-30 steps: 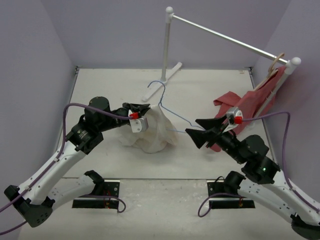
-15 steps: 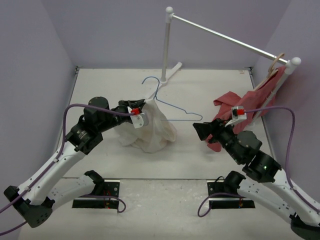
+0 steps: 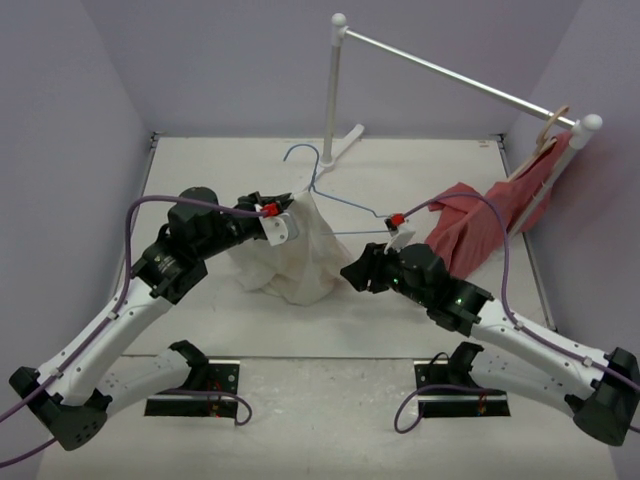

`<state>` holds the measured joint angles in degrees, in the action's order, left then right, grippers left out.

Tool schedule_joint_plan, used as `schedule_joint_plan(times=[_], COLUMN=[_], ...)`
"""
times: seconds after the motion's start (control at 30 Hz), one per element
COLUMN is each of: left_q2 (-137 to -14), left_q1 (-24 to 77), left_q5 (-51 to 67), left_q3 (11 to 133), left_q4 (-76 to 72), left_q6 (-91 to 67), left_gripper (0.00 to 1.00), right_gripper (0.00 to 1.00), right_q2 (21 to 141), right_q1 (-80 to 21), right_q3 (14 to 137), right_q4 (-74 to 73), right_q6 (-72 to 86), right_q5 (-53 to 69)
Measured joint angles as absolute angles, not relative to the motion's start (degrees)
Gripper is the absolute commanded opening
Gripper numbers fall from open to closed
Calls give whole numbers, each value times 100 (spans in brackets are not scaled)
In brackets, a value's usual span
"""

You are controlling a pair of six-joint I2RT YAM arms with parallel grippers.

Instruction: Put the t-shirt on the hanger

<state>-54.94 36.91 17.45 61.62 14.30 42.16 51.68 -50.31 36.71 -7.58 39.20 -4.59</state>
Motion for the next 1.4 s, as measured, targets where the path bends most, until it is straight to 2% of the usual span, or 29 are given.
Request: schedule_joint_plan(times=[0.1, 0.17, 0.2, 0.37, 0.57, 0.67, 0.77, 0.83, 0.97, 1.17, 1.4], left_q2=[-5492, -5487, -5482, -5451, -5437, -5437, -5442, -5443, -5449, -5454, -5454], left_q1=[3691, 3691, 3691, 3691, 3691, 3691, 3691, 3691, 3691, 3691, 3691], left_q5=[1762, 1775, 1779, 1808, 1885, 1903, 1912, 1918, 1933, 1901, 1781], left_q3=[6165, 6165, 6165, 6165, 6165, 6171, 6202, 6222, 6239, 6239, 6239], left_q4=[1431, 1430, 1429, 1428, 1424, 1426, 1426, 1427, 1424, 1422, 1418], left_q6=[4142, 4103, 4095, 4047, 3996, 3951, 3896, 3854, 3841, 3809, 3806], left_gripper=[0, 0, 0, 0, 0, 0, 0, 0, 0, 0, 0], right_gripper=[44, 30, 27, 33, 34, 42, 42, 38, 2, 0, 0], right_q2=[5556, 5722, 5808, 6031, 5920, 5959, 6100, 6171, 6207, 6123, 5164], right_q1=[-5061, -5098, -5119, -5175, -5175, -5175, -5175, -5175, -5175, -5181, -4836], right_q3=[3675, 3694, 3716, 3752, 3766, 3791, 3794, 3784, 3782, 3739, 3506], right_q4=[-626, -540, -488, -340, -317, -183, 20, 160, 312, 257, -260], right_q6=[3927, 3938, 3941, 3965, 3983, 3991, 4057, 4123, 4187, 4159, 4084], right_q5=[-457, -481, -494, -580, -814, -863, -863, -851, -849, -1036, -1409])
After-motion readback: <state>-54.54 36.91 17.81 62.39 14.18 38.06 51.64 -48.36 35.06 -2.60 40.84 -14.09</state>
